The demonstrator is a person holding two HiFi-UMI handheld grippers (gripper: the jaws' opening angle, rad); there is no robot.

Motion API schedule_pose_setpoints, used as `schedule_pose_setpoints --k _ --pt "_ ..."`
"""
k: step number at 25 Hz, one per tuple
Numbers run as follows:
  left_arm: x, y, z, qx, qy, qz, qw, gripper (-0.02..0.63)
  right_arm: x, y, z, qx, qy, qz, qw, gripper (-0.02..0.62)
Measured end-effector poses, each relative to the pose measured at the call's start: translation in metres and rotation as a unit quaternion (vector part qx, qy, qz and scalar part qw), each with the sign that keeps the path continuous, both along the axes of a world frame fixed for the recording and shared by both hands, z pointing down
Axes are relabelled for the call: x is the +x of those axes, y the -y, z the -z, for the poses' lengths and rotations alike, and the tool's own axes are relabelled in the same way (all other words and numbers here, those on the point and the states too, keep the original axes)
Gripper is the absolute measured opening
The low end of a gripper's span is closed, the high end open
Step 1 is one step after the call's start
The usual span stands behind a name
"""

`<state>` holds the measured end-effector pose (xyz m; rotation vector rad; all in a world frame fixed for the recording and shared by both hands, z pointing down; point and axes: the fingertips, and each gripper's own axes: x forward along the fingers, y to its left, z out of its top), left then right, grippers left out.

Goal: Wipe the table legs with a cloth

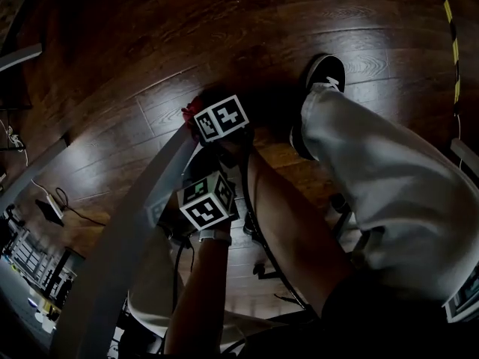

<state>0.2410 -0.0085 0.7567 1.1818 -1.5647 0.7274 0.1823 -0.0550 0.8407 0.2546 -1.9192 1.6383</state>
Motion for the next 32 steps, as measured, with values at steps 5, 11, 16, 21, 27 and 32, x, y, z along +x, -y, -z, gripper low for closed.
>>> schedule_pose_setpoints --k 5,11,16,21,27,32 --pt "-0.002 -0.001 0.006 0.006 0.004 0.020 0.9998 0.000 -0.014 -0.002 0.018 -0.053 0.040 0.050 0.997 0.049" --pt "0.004 -0.003 0.033 0.021 0.020 0.007 0.9995 0.000 -0.026 -0.006 0.072 -0.035 0.092 0.132 0.986 0.049" --pt "0.002 0.002 0.068 0.057 0.035 -0.002 0.9978 0.000 -0.024 -0.002 0.123 -0.032 0.126 0.115 0.985 0.049" --pt "-0.002 0.003 0.114 0.100 0.046 0.000 0.9939 0.000 -0.023 -0.003 0.184 0.006 0.152 0.120 0.981 0.049" --pt "-0.010 0.002 0.192 0.193 0.068 -0.012 0.9787 0.000 -0.021 0.003 0.261 0.063 0.190 0.113 0.973 0.049" --pt "-0.018 -0.016 0.246 0.246 0.089 -0.027 0.9648 0.000 -0.014 0.011 0.344 0.092 0.247 0.050 0.963 0.049"
